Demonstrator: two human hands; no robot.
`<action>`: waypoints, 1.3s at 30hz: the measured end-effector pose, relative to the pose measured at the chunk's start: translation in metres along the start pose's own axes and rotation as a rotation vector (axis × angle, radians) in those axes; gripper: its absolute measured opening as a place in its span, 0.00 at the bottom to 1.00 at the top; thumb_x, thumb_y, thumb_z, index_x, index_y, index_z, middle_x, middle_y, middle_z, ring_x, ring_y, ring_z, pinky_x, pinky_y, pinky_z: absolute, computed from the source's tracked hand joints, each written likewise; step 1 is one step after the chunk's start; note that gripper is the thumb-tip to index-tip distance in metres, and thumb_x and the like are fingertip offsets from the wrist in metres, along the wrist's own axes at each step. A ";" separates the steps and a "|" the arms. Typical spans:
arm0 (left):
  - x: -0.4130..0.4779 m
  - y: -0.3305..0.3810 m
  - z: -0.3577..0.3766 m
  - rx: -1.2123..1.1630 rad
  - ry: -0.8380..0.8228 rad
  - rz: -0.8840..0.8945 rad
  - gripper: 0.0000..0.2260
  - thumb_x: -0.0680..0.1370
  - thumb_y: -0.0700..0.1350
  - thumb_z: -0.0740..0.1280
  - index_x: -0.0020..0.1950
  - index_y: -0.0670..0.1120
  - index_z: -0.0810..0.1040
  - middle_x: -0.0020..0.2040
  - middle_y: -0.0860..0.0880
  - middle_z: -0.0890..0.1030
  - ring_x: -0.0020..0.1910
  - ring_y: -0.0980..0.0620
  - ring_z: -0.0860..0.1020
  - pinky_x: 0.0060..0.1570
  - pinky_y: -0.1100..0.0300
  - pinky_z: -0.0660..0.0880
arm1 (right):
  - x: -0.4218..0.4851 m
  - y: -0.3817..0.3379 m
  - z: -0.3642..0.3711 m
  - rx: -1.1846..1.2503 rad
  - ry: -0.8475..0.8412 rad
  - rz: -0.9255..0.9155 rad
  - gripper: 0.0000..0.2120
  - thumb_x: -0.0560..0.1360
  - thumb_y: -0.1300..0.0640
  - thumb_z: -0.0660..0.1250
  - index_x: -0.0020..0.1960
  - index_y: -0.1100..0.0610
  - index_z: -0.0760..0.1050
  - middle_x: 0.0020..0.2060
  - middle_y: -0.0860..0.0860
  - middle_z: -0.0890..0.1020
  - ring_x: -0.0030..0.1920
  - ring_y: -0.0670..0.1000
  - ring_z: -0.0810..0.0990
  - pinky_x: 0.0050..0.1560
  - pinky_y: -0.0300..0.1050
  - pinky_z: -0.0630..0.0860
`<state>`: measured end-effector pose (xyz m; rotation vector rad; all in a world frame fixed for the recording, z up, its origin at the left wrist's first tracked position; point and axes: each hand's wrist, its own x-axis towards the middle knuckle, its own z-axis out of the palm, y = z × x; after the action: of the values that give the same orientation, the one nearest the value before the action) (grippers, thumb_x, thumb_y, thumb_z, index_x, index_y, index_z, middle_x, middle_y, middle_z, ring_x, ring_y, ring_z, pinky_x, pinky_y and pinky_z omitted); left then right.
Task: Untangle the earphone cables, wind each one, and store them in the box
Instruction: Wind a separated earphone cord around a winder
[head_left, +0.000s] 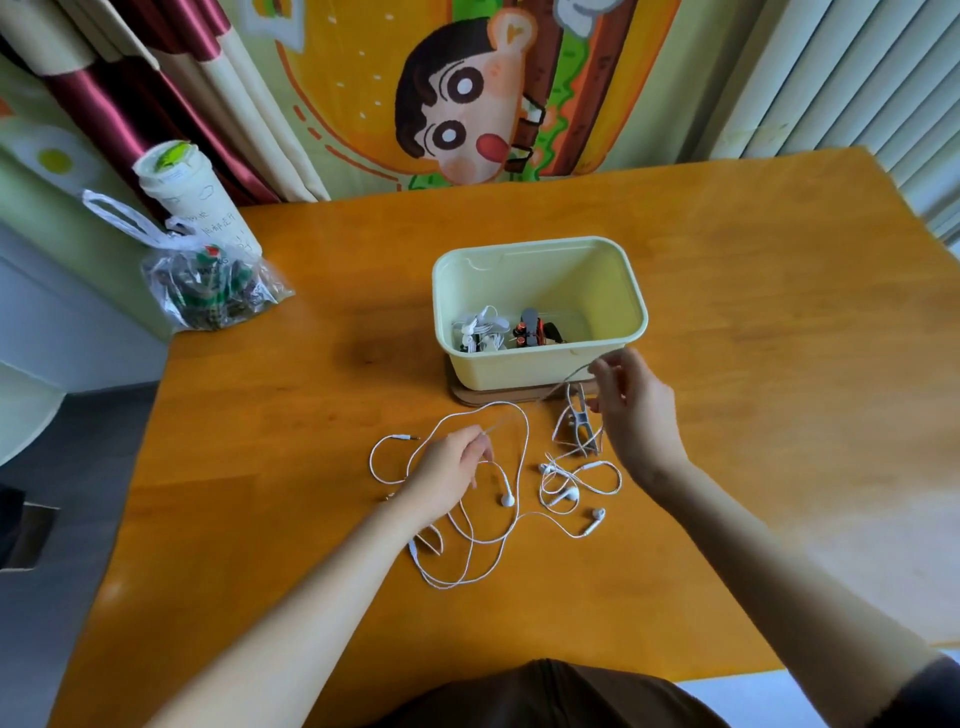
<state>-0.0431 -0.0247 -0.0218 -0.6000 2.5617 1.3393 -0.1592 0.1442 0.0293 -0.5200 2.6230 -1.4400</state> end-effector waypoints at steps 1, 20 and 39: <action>0.000 0.004 -0.002 -0.037 0.011 -0.006 0.15 0.84 0.44 0.53 0.39 0.52 0.71 0.29 0.50 0.72 0.32 0.51 0.73 0.41 0.50 0.74 | 0.003 -0.006 -0.007 0.036 0.024 -0.006 0.07 0.80 0.56 0.60 0.47 0.58 0.73 0.35 0.53 0.79 0.33 0.54 0.79 0.37 0.55 0.77; -0.012 0.084 0.014 -0.045 -0.059 0.254 0.17 0.77 0.46 0.68 0.64 0.46 0.72 0.57 0.51 0.78 0.56 0.58 0.75 0.57 0.64 0.69 | -0.010 -0.054 -0.037 0.088 -0.196 -0.119 0.09 0.79 0.56 0.62 0.45 0.61 0.76 0.27 0.51 0.80 0.24 0.47 0.77 0.29 0.42 0.77; -0.014 0.080 -0.004 -0.192 0.038 0.188 0.02 0.80 0.41 0.63 0.50 0.45 0.75 0.36 0.52 0.78 0.32 0.57 0.75 0.37 0.68 0.72 | -0.035 -0.017 -0.014 -0.224 -0.150 -0.222 0.10 0.73 0.68 0.63 0.53 0.62 0.74 0.48 0.54 0.76 0.45 0.51 0.74 0.47 0.50 0.75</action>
<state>-0.0652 0.0167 0.0443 -0.4275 2.5927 1.6644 -0.1253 0.1592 0.0488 -0.9305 2.6872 -1.1101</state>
